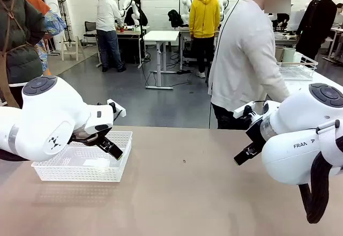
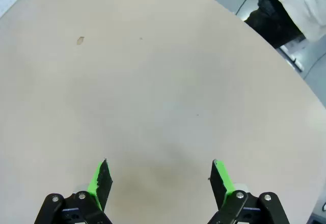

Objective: Clean and organize the cups into the basket.
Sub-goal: Pick up the Organizing basket and move it to the center of the table, then pick up the Reusable plastic cup from the right side of the table and place it inside the Organizing basket.

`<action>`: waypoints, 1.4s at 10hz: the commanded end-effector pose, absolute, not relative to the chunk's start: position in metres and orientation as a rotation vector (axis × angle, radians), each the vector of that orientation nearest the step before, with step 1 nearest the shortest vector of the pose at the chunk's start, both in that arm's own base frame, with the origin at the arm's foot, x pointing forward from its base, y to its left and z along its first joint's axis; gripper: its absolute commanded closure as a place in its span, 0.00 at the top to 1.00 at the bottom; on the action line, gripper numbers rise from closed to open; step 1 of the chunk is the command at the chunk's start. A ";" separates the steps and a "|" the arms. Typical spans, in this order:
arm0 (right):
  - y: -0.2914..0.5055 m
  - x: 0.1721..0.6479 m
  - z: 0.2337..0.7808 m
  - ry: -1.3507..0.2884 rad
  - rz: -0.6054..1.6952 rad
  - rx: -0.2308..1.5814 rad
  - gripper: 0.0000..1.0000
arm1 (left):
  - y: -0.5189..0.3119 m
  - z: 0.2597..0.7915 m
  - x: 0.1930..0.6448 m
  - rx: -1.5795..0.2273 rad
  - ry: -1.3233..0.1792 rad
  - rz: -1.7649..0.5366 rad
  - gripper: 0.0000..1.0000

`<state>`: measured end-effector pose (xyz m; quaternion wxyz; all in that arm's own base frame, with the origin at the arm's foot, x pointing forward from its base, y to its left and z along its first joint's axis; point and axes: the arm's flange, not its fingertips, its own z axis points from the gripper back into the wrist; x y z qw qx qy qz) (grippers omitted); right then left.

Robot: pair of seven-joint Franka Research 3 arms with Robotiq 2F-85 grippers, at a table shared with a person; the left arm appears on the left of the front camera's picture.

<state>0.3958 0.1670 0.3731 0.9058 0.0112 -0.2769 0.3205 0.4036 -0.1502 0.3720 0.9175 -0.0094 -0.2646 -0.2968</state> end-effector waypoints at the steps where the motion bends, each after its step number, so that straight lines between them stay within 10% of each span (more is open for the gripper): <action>1: 0.167 0.396 0.373 -0.572 0.662 0.023 1.00 | -0.150 0.372 0.404 -0.019 -0.544 -0.611 1.00; 14: 0.167 0.396 0.373 -0.572 0.662 0.023 1.00 | -0.150 0.372 0.404 -0.019 -0.544 -0.611 1.00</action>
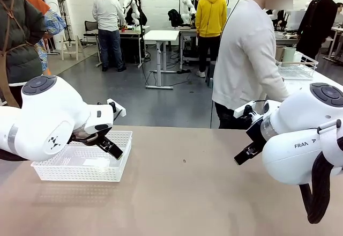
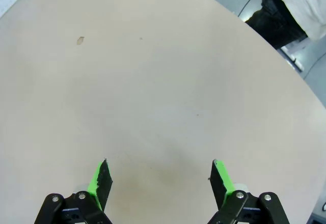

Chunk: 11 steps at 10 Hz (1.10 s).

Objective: Clean and organize the cups into the basket.
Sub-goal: Pick up the Organizing basket and move it to the center of the table, then pick up the Reusable plastic cup from the right side of the table and place it inside the Organizing basket.

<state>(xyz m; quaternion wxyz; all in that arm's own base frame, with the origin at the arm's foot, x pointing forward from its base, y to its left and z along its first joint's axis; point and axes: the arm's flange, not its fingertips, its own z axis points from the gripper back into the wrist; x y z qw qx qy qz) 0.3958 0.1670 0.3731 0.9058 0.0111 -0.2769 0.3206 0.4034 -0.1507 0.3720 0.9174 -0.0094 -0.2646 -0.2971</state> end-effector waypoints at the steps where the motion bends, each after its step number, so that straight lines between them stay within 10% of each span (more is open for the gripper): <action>1: 0.167 0.396 0.373 -0.572 0.662 0.023 1.00 | -0.150 0.372 0.404 -0.019 -0.544 -0.611 1.00; 9: 0.111 0.218 0.438 -0.589 0.566 -0.088 1.00 | -0.093 0.492 0.284 0.054 -0.498 -0.720 1.00; 11: 0.114 0.196 0.434 -0.695 0.593 -0.191 1.00 | -0.107 0.520 0.318 0.024 -0.489 -0.708 1.00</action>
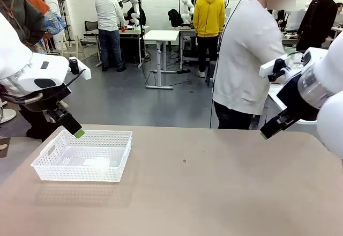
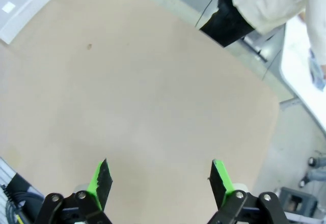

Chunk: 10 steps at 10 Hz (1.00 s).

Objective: Clean and organize the cups into the basket.
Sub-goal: Pick up the Organizing basket and move it to the center of the table, then pick up the Reusable plastic cup from the right side of the table and place it inside the Organizing basket.

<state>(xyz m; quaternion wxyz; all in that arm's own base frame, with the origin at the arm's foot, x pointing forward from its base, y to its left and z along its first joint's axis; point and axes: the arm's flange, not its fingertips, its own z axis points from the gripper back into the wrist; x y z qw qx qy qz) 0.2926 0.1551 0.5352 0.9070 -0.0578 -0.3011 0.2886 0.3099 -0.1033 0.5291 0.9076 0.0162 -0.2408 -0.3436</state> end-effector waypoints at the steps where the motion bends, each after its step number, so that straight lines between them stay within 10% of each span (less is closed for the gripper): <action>1: 0.152 0.309 0.521 -0.597 0.577 -0.088 1.00 | -0.107 0.520 0.318 0.024 -0.489 -0.708 1.00; 4: 0.153 0.293 0.534 -0.615 0.589 -0.115 1.00 | -0.105 0.524 0.314 0.033 -0.484 -0.711 1.00; 5: 0.139 0.305 0.541 -0.560 0.574 0.247 1.00 | -0.099 0.525 0.324 -0.156 -0.454 -0.679 1.00; 6: 0.120 0.308 0.544 -0.526 0.519 0.560 1.00 | -0.084 0.529 0.334 -0.753 -0.381 -0.567 1.00; 10: 0.020 0.329 0.526 -0.334 0.358 1.301 1.00 | -0.018 0.518 0.348 -1.387 -0.160 -0.217 1.00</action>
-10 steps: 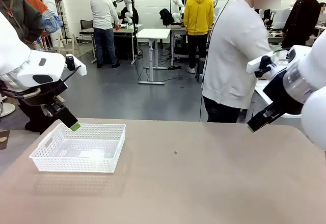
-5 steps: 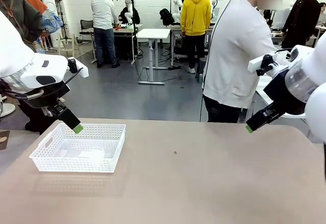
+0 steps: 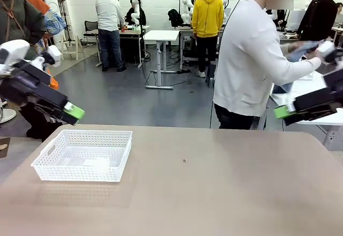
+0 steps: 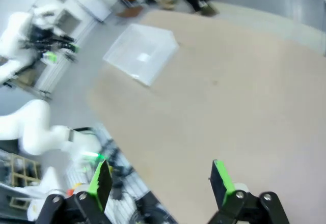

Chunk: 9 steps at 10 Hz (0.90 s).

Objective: Clean and organize the cups into the basket.
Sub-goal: Pick up the Organizing basket and move it to the center of the table, then pick up the Reusable plastic cup from the right side of the table and place it inside the Organizing basket.

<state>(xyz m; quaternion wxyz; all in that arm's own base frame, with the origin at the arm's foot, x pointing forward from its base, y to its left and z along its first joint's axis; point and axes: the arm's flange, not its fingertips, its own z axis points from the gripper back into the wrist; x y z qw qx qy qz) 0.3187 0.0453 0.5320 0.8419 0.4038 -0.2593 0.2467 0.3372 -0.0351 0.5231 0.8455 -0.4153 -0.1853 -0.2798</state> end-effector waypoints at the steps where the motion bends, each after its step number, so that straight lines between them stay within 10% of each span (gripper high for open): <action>1: -0.008 0.335 0.517 -0.332 0.264 1.376 1.00 | 0.004 0.515 0.348 -1.404 -0.187 -0.146 1.00; 9: -0.185 0.279 0.481 -0.409 -0.253 1.388 1.00 | 0.174 0.511 0.319 -1.239 -0.370 0.208 1.00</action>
